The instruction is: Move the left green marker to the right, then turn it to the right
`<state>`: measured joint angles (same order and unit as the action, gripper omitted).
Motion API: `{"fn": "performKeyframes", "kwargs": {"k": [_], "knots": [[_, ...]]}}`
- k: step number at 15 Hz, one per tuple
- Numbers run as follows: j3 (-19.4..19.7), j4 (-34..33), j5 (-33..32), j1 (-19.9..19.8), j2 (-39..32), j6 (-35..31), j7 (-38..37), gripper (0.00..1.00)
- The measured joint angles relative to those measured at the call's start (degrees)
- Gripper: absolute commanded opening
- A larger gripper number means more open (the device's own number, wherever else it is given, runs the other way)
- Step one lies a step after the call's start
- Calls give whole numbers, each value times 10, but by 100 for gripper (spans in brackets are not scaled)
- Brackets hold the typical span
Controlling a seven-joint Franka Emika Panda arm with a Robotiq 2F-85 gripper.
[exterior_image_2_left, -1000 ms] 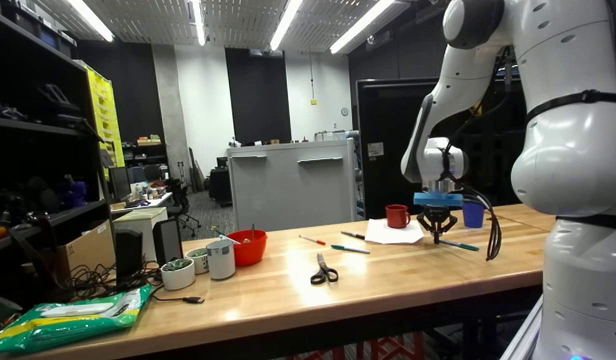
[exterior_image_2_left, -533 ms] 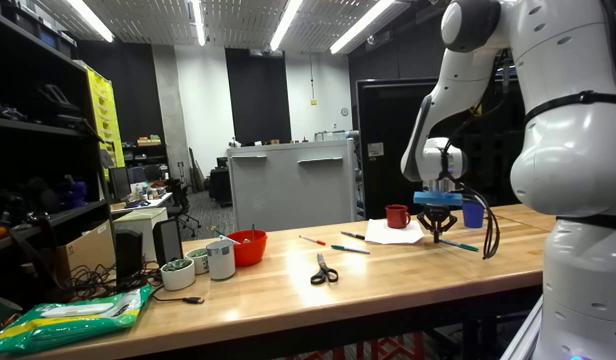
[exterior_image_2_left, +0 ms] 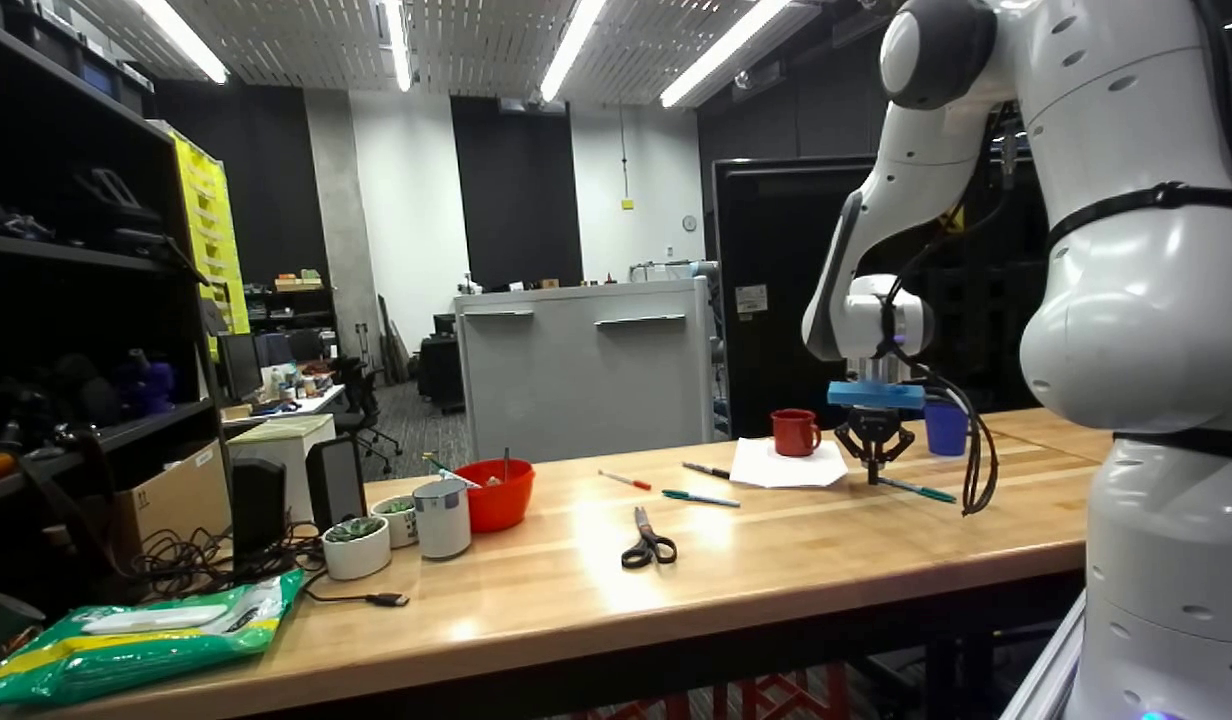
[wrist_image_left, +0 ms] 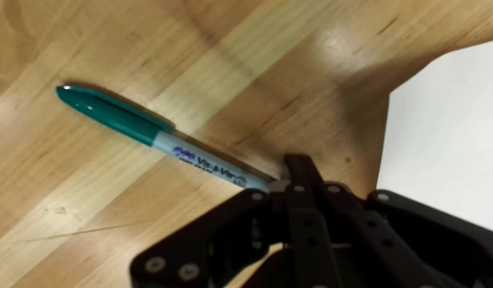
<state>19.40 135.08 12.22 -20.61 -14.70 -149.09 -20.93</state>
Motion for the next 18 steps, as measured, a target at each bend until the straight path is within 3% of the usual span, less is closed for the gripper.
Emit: {"fn": "performKeyframes", "kwargs": {"k": [18], "knots": [[0, -17, 4, -10, -10, 9, 3, 0]]}}
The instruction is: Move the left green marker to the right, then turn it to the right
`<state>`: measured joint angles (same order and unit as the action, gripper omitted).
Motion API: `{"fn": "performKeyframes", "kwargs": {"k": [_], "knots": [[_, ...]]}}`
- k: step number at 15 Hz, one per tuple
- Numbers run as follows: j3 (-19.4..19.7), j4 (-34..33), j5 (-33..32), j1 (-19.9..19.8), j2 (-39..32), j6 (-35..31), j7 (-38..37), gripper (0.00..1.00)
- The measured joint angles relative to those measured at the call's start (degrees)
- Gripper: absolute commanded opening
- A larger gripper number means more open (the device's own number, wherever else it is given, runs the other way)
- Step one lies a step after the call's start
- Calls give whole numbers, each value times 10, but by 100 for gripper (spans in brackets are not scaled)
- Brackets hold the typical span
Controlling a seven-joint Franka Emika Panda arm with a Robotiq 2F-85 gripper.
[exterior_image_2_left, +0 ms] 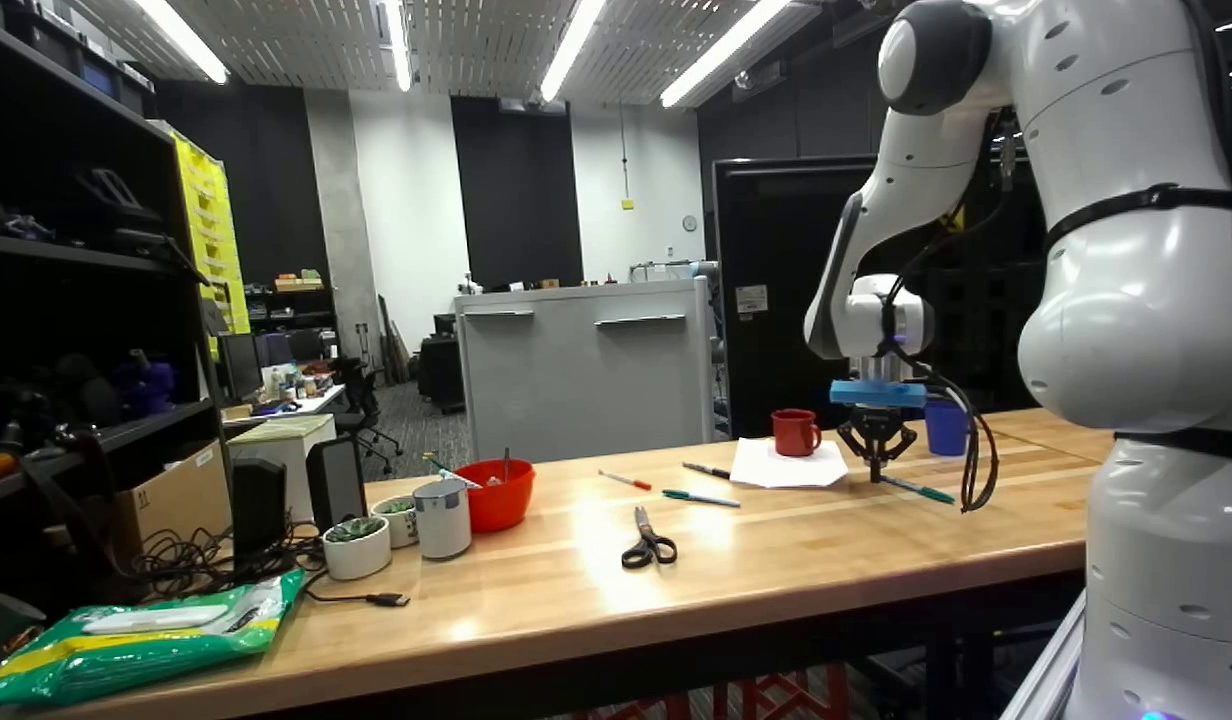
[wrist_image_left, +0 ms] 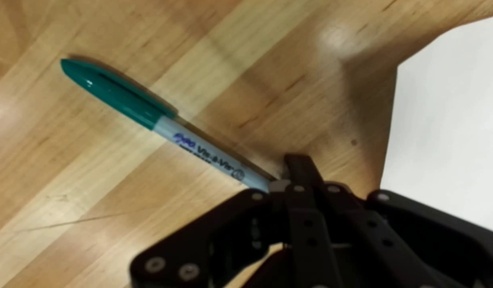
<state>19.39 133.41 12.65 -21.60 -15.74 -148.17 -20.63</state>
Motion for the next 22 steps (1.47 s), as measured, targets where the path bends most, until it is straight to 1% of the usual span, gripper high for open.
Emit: {"fn": "performKeyframes", "kwargs": {"k": [10, 17, 19, 22], "knots": [[0, -3, 25, -8, -2, 0, 12, 0], [2, -6, 25, -11, -4, -2, 18, 0], [6, -6, 19, -11, -6, -13, 21, 0], [20, -6, -4, -10, -10, -45, 21, 0]]}}
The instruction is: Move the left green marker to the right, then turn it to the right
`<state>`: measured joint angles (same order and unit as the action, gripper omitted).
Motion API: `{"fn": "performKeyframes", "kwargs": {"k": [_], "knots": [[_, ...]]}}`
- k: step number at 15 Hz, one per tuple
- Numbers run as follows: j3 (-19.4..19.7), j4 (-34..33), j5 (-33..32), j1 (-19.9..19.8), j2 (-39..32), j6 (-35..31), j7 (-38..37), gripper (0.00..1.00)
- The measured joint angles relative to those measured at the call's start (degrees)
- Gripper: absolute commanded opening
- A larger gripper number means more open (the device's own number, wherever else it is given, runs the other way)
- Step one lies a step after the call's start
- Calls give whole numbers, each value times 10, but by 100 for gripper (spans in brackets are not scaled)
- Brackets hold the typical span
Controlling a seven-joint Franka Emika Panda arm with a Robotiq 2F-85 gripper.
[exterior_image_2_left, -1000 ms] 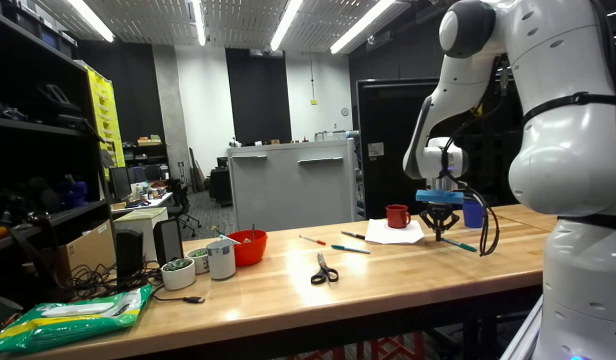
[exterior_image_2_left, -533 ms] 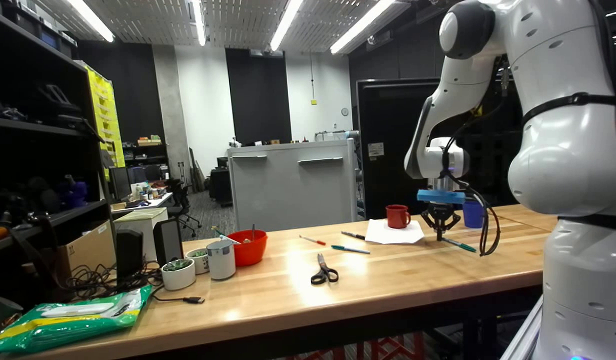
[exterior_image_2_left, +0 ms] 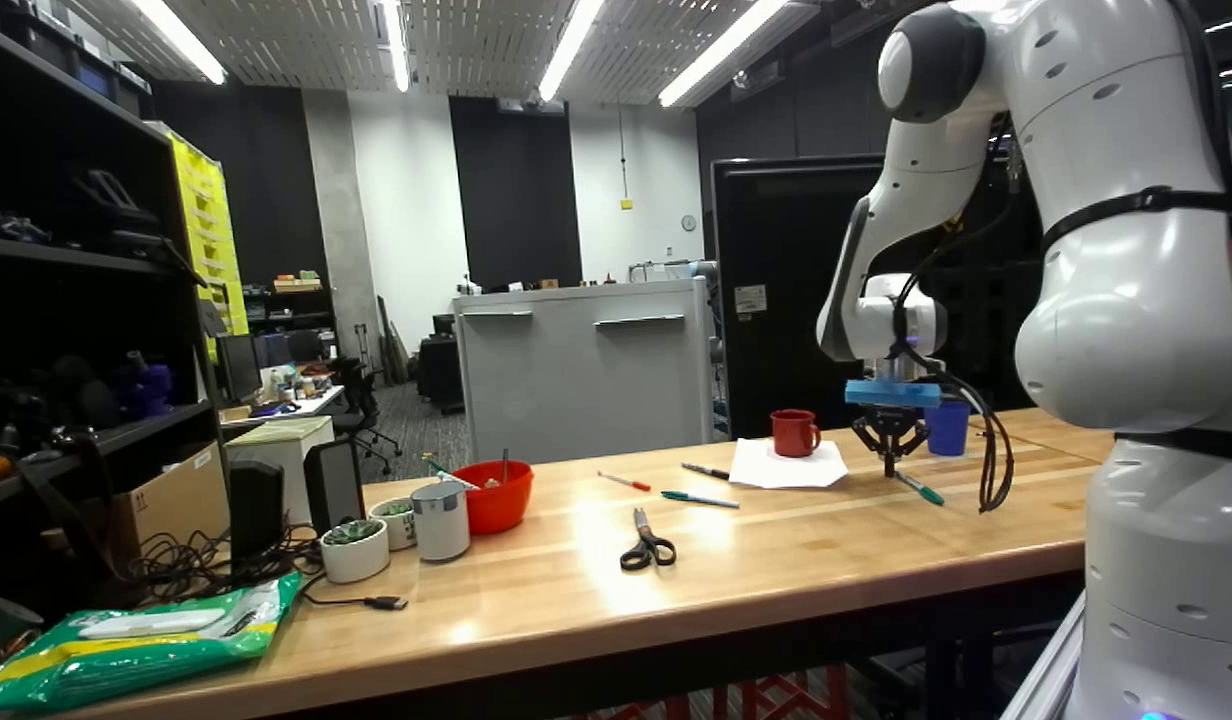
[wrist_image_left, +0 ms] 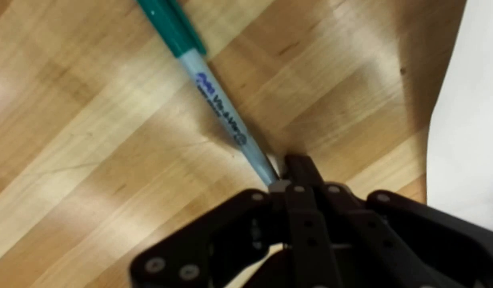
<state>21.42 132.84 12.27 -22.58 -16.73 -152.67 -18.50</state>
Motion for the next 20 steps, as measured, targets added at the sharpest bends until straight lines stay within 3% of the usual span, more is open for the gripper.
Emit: {"fn": "performKeyframes", "kwargs": {"k": [10, 17, 18, 19, 20], "knots": [[72, 23, -122, 56, 15, -90, -37, 0], [103, 111, -239, 87, 153, -71, -33, 0], [102, 126, -255, 88, 182, -59, -27, 6], [92, 141, -264, 83, 212, -44, -12, 27], [76, 154, -266, 73, 243, -23, 6, 31]]}}
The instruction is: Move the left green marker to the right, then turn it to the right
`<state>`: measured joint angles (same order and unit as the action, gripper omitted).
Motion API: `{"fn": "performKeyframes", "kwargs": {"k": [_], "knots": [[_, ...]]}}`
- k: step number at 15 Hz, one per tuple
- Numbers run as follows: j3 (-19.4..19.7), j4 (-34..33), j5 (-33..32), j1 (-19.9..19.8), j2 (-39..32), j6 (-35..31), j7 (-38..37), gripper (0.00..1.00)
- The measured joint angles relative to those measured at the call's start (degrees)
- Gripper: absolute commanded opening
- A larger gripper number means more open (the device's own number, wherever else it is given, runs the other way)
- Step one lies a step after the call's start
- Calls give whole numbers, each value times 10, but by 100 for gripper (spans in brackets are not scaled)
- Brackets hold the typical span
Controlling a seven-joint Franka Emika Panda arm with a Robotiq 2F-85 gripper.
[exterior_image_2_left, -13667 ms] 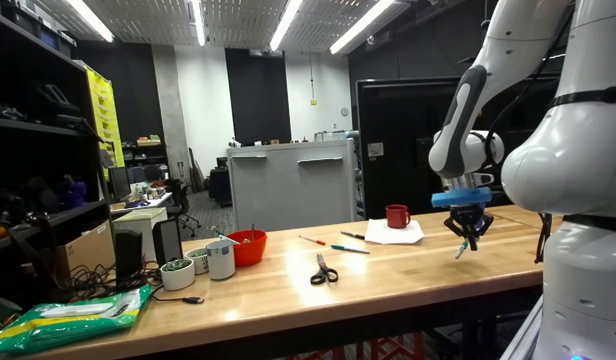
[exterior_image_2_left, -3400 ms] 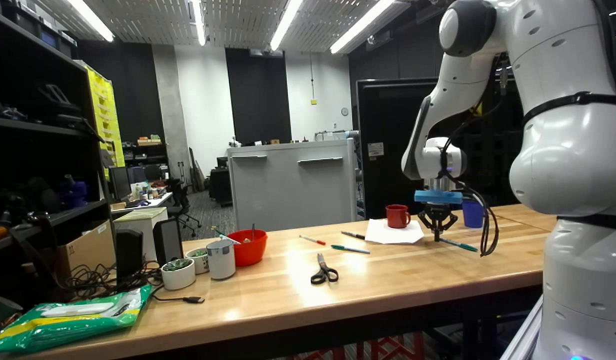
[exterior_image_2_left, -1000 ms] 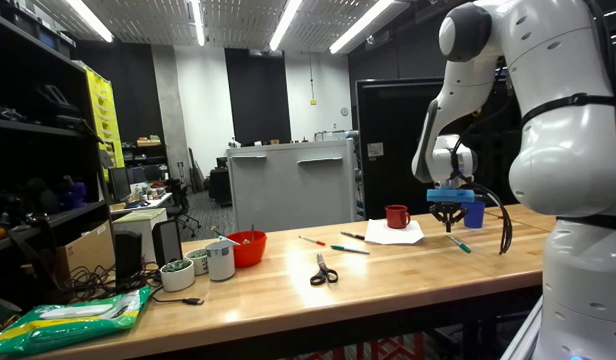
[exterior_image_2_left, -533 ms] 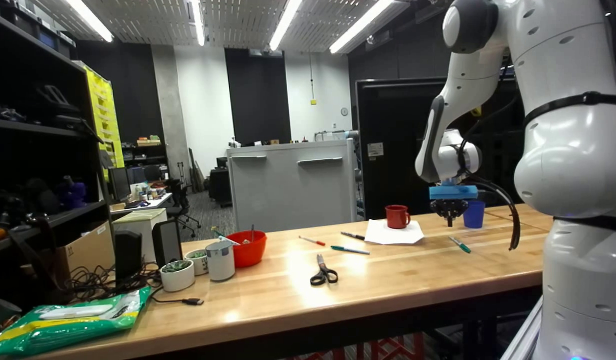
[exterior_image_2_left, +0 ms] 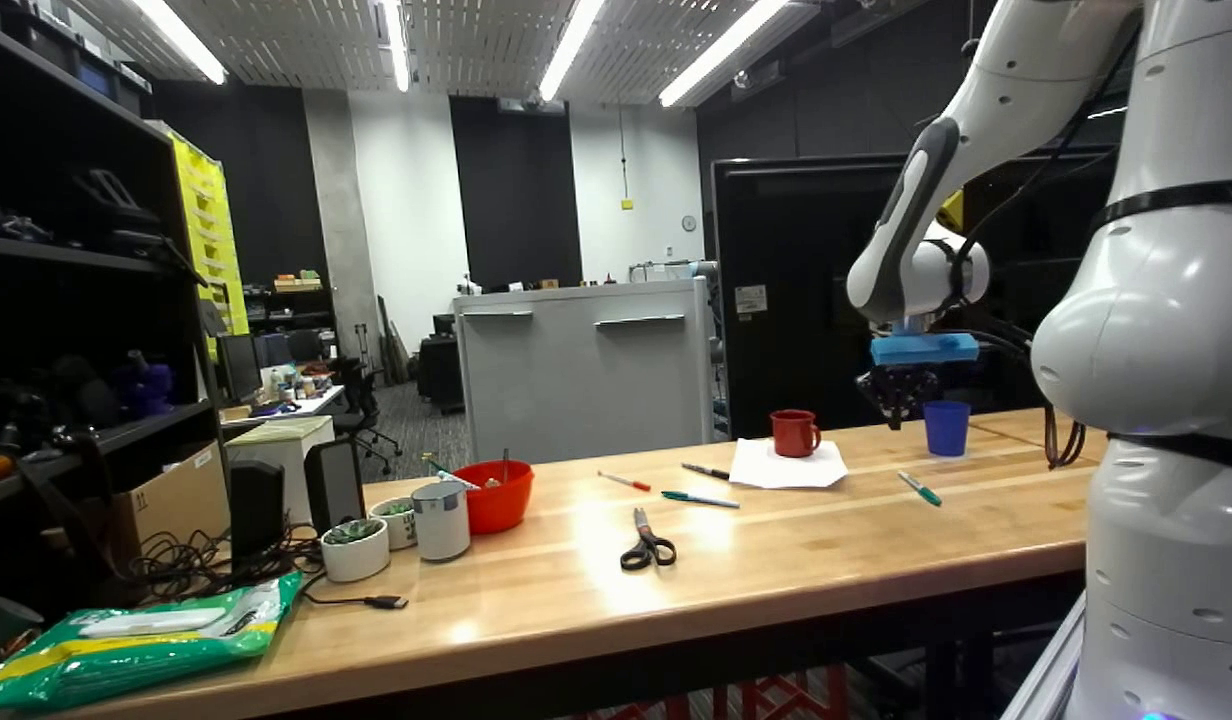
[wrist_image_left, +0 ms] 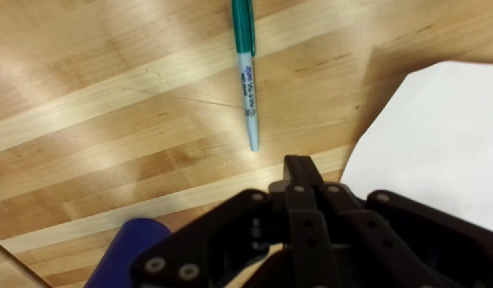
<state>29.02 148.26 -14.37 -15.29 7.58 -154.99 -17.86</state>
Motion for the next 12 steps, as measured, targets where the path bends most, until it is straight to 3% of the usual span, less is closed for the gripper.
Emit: {"fn": "performKeyframes", "kwargs": {"k": [5, 10, 12], "knots": [[-97, 42, -1, -42, 153, 135, 51, 64], [-174, 59, 24, -41, 293, 273, 60, 98], [-189, 59, 49, -27, 328, 308, 69, 100]]}}
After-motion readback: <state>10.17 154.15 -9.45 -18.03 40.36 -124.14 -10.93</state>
